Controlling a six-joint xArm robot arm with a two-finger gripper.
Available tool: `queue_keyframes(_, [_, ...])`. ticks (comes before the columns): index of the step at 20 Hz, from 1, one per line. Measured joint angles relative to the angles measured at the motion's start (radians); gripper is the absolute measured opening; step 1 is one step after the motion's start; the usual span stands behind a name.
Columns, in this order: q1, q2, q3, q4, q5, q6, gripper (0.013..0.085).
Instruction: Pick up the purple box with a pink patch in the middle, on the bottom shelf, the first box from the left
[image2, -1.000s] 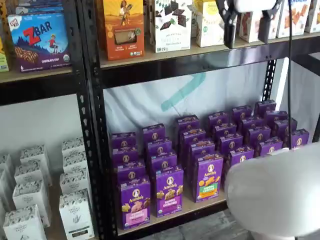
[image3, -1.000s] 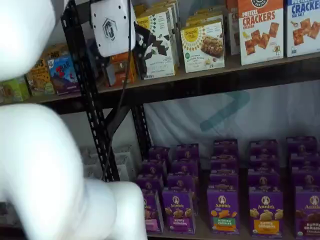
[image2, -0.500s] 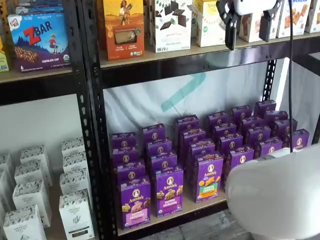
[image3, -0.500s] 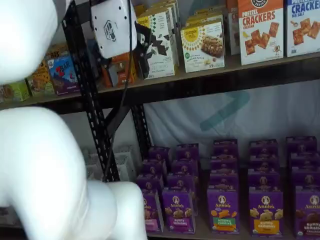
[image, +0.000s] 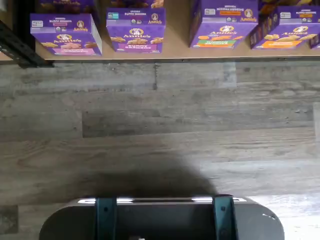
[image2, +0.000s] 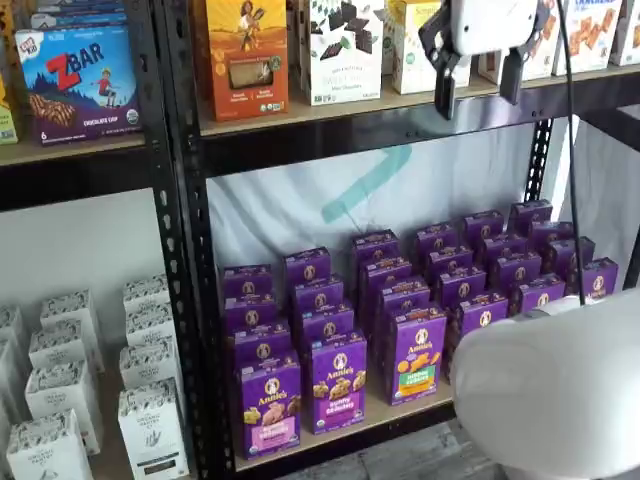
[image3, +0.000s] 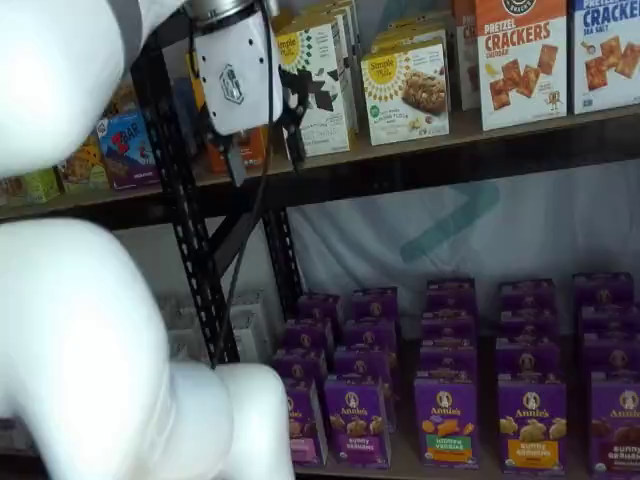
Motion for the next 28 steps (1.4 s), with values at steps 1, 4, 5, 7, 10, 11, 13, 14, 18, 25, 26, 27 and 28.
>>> queue_keyframes(1, [-0.002,0.003,0.012,0.004,-0.013,-0.001,0.0850])
queue_keyframes(4, [-0.003,0.006,0.060,0.013,-0.072,0.004,0.0850])
queue_keyframes(5, [-0.003,0.007,0.075,0.016,-0.092,0.005,0.0850])
queue_keyframes(7, [-0.005,0.014,0.114,0.030,-0.138,0.006,0.0850])
queue_keyframes(10, [-0.008,0.026,0.178,0.052,-0.211,0.007,0.0850])
queue_keyframes(11, [-0.007,0.032,0.199,0.055,-0.233,0.008,0.0850])
queue_keyframes(13, [-0.005,0.046,0.241,0.061,-0.282,0.009,0.0850])
queue_keyframes(14, [-0.003,0.054,0.260,0.060,-0.305,0.012,0.0850])
queue_keyframes(18, [0.000,0.103,0.330,0.069,-0.398,0.013,0.0850])
queue_keyframes(25, [0.020,0.251,0.402,0.022,-0.564,0.044,0.0850])
queue_keyframes(26, [0.022,0.279,0.408,0.018,-0.593,0.048,0.0850])
queue_keyframes(27, [0.021,0.300,0.414,0.020,-0.620,0.048,0.0850])
queue_keyframes(28, [0.021,0.322,0.418,0.019,-0.644,0.050,0.0850])
